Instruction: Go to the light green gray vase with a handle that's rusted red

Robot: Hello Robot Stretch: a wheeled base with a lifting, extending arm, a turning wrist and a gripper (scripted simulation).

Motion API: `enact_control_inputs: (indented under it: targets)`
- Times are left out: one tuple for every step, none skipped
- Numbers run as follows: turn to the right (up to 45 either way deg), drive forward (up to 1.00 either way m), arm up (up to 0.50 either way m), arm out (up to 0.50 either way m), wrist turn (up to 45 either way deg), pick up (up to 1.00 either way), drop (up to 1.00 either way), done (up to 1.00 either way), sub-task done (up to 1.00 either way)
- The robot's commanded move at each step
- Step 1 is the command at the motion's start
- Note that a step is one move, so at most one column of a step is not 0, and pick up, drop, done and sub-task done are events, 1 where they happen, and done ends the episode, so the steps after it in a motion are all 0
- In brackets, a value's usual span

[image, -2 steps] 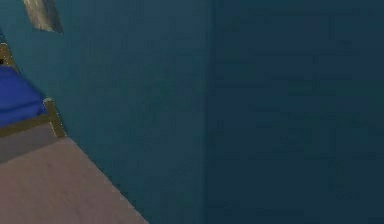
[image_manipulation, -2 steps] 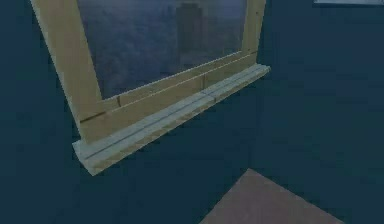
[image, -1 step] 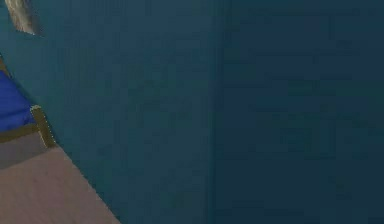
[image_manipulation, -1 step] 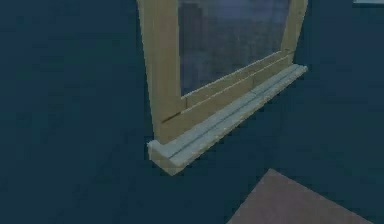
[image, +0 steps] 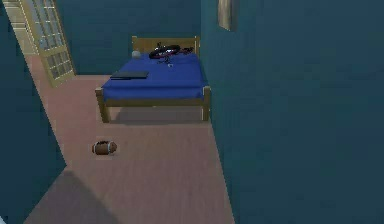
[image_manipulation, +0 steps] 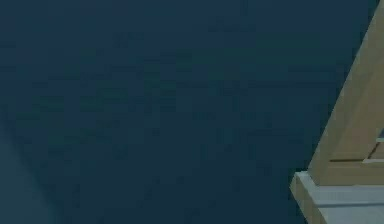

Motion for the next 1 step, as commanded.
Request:
enact_control_inputs:
  targets:
    - [0.0,0.3,0.0,0.0,0.0,0.0,0.0,0.0,0.0]
